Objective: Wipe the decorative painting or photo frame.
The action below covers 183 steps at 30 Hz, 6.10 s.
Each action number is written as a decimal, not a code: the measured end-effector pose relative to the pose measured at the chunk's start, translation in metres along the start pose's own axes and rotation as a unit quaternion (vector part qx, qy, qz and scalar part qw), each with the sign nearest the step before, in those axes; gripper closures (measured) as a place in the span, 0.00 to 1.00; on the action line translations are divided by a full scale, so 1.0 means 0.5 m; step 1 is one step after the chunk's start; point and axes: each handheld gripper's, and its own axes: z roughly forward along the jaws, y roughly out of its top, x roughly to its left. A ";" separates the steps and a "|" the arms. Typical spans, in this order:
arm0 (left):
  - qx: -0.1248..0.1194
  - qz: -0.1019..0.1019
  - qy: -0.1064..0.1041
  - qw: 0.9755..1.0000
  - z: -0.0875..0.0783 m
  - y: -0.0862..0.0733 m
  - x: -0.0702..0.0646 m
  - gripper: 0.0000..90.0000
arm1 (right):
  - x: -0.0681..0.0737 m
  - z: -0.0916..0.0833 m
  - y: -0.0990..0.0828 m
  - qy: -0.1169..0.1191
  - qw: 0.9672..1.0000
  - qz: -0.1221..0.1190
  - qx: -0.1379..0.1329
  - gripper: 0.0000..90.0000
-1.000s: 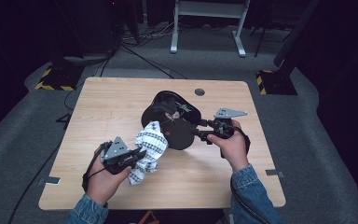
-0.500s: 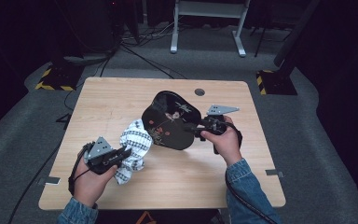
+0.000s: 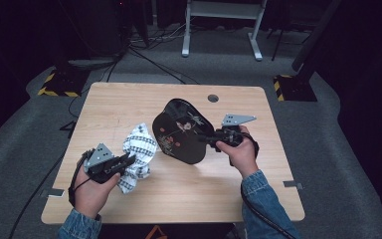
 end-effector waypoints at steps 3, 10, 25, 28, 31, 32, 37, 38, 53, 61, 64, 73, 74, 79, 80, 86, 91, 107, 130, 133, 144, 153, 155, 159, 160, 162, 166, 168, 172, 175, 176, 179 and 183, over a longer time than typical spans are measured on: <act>0.003 0.004 0.009 1.000 -0.001 0.001 0.004 0.91 | 0.004 -0.003 0.000 0.004 1.000 0.001 0.003 0.89; 0.016 -0.003 0.024 1.000 0.009 -0.003 0.027 0.91 | 0.027 -0.009 0.002 0.017 1.000 -0.003 0.014 0.90; 0.099 0.038 0.024 0.994 0.100 0.001 0.018 0.91 | 0.052 -0.025 -0.018 0.019 1.000 -0.005 0.017 0.89; 0.094 0.045 0.016 0.994 0.105 0.010 0.010 0.91 | 0.055 -0.026 -0.019 0.020 1.000 -0.007 0.018 0.89; 0.076 0.063 0.005 0.995 0.111 0.031 -0.009 0.91 | 0.067 -0.025 -0.020 0.023 0.999 -0.012 0.023 0.89; 0.072 0.068 0.001 0.995 0.113 0.037 -0.014 0.91 | 0.071 -0.025 -0.020 0.024 0.999 -0.014 0.025 0.89; 0.050 0.081 -0.009 0.995 0.114 0.052 -0.028 0.91 | 0.085 -0.028 -0.025 0.021 0.999 -0.018 0.026 0.90; 0.044 0.081 -0.012 0.996 0.114 0.056 -0.030 0.91 | 0.088 -0.029 -0.026 0.020 0.999 -0.018 0.026 0.90; -0.007 0.110 -0.034 0.993 0.105 0.108 -0.069 0.91 | 0.119 -0.041 -0.039 0.001 0.999 -0.018 0.030 0.89; -0.030 0.124 -0.039 0.991 0.095 0.145 -0.092 0.91 | 0.127 -0.038 -0.037 -0.005 0.999 -0.019 0.034 0.89; -0.035 0.134 -0.039 0.990 0.090 0.160 -0.101 0.91 | 0.129 -0.037 -0.036 -0.006 0.999 -0.021 0.036 0.89; -0.060 0.143 -0.049 0.987 0.081 0.203 -0.126 0.91 | 0.130 -0.037 -0.035 -0.006 0.999 -0.020 0.042 0.90; -0.062 0.147 -0.049 0.986 0.080 0.209 -0.130 0.91 | 0.130 -0.036 -0.035 -0.006 0.999 -0.020 0.042 0.90; -0.074 0.151 -0.056 0.984 0.078 0.228 -0.147 0.91 | 0.132 -0.034 -0.036 -0.005 0.999 -0.021 0.044 0.89; -0.075 0.154 -0.057 0.984 0.078 0.231 -0.151 0.90 | 0.132 -0.033 -0.036 -0.004 0.999 -0.019 0.044 0.90; -0.078 0.151 -0.062 0.984 0.083 0.230 -0.149 0.91 | 0.135 -0.033 -0.036 -0.010 0.999 -0.021 0.048 0.89; -0.075 0.145 -0.061 0.985 0.085 0.220 -0.135 0.91 | 0.138 -0.031 -0.034 -0.013 0.998 -0.021 0.049 0.89; -0.043 0.137 -0.040 0.989 0.089 0.197 -0.107 0.91 | 0.134 -0.034 -0.030 -0.017 0.998 -0.013 0.054 0.90; -0.055 0.165 -0.045 0.984 0.101 0.218 -0.142 0.91 | 0.144 -0.024 -0.024 -0.040 0.997 -0.016 0.059 0.89; -0.054 0.161 -0.041 0.985 0.100 0.215 -0.135 0.91 | 0.144 -0.024 -0.024 -0.039 0.997 -0.014 0.058 0.89; -0.045 0.156 -0.018 0.987 0.099 0.217 -0.119 0.91 | 0.145 -0.025 -0.024 -0.044 0.997 -0.015 0.060 0.89; -0.054 0.173 -0.032 0.983 0.102 0.248 -0.152 0.91 | 0.145 -0.025 -0.022 -0.047 0.997 -0.016 0.064 0.89; -0.059 0.177 -0.035 0.982 0.102 0.254 -0.160 0.91 | 0.145 -0.024 -0.022 -0.048 0.997 -0.017 0.064 0.89; -0.061 0.179 -0.035 0.981 0.101 0.255 -0.165 0.91 | 0.146 -0.024 -0.022 -0.050 0.997 -0.018 0.065 0.89; -0.062 0.178 -0.036 0.981 0.101 0.255 -0.164 0.91 | 0.146 -0.024 -0.022 -0.049 0.997 -0.018 0.064 0.89; -0.064 0.176 -0.035 0.982 0.100 0.252 -0.158 0.91 | 0.147 -0.024 -0.022 -0.050 0.997 -0.019 0.064 0.89; -0.067 0.168 -0.026 0.983 0.099 0.248 -0.141 0.91 | 0.147 -0.024 -0.021 -0.049 0.997 -0.020 0.064 0.89; -0.067 0.163 -0.023 0.984 0.099 0.246 -0.132 0.91 | 0.146 -0.025 -0.022 -0.049 0.997 -0.018 0.064 0.89; -0.068 0.159 -0.018 0.985 0.099 0.244 -0.122 0.91 | 0.144 -0.027 -0.021 -0.048 0.997 -0.018 0.065 0.89; -0.067 0.156 -0.012 0.985 0.100 0.240 -0.117 0.91 | 0.144 -0.028 -0.022 -0.048 0.997 -0.019 0.066 0.89; -0.065 0.154 -0.012 0.986 0.100 0.239 -0.114 0.91 | 0.143 -0.029 -0.022 -0.047 0.997 -0.019 0.066 0.88; -0.058 0.160 -0.003 0.985 0.102 0.235 -0.110 0.91 | 0.141 -0.033 -0.023 -0.046 0.996 -0.020 0.067 0.88; -0.046 0.154 0.000 0.987 0.108 0.225 -0.099 0.91 | 0.139 -0.038 -0.024 -0.046 0.997 -0.018 0.067 0.88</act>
